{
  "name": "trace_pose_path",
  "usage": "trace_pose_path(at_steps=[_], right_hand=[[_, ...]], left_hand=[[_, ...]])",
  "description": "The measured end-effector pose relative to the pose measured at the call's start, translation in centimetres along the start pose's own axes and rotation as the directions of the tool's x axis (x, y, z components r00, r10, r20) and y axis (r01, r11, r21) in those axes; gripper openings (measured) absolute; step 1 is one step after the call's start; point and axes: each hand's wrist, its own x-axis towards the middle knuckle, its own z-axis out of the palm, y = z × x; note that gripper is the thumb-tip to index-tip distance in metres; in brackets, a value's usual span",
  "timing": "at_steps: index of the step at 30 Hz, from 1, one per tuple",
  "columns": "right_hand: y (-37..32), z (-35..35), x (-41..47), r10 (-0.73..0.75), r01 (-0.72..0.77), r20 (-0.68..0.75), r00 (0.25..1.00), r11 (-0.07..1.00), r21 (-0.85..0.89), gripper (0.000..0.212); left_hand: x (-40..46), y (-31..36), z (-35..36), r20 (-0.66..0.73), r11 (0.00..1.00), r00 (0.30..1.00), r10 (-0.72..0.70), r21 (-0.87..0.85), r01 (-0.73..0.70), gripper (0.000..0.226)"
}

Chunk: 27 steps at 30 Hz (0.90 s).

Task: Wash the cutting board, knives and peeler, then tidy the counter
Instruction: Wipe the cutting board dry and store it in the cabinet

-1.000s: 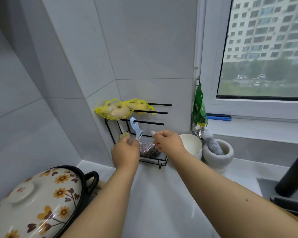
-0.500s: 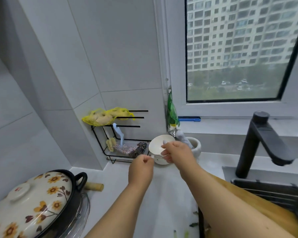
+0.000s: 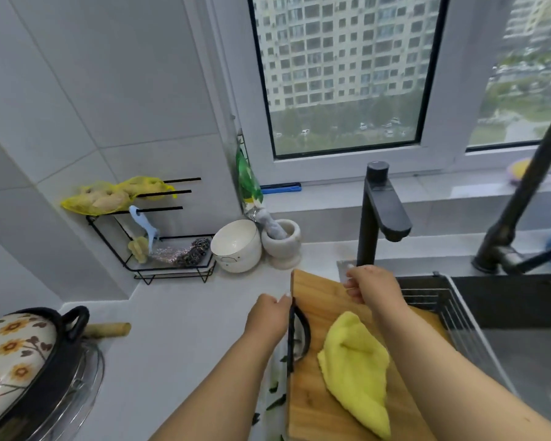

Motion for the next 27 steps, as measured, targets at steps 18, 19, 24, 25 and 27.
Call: trace_pose_path(at_steps=[18, 19, 24, 25, 27], right_hand=[[6.7, -9.8, 1.2, 0.108, -0.136, -0.156, 0.982, 0.973, -0.185, 0.023], [6.5, -10.2, 1.1, 0.089, -0.122, -0.160, 0.983, 0.970, -0.211, 0.025], [5.3, -11.4, 0.9, -0.019, -0.064, -0.216, 0.976, 0.928, -0.368, 0.029], [4.9, -11.7, 0.7, -0.052, -0.054, -0.234, 0.971, 0.904, -0.425, 0.028], [4.1, -12.2, 0.7, -0.107, -0.060, -0.289, 0.951, 0.855, -0.515, 0.025]], left_hand=[[0.7, -0.6, 3.3, -0.105, 0.993, 0.989, -0.104, 0.050, 0.110, 0.076], [0.5, -0.4, 2.5, -0.114, 0.995, 0.989, -0.097, 0.012, 0.099, 0.071], [-1.2, 0.1, -2.7, -0.161, 0.982, 0.983, -0.090, -0.177, 0.061, 0.055], [-1.7, 0.2, -3.4, -0.166, 0.980, 0.981, -0.099, -0.188, 0.067, 0.056], [-2.2, 0.1, -4.1, -0.172, 0.974, 0.977, -0.123, -0.208, 0.086, 0.058]])
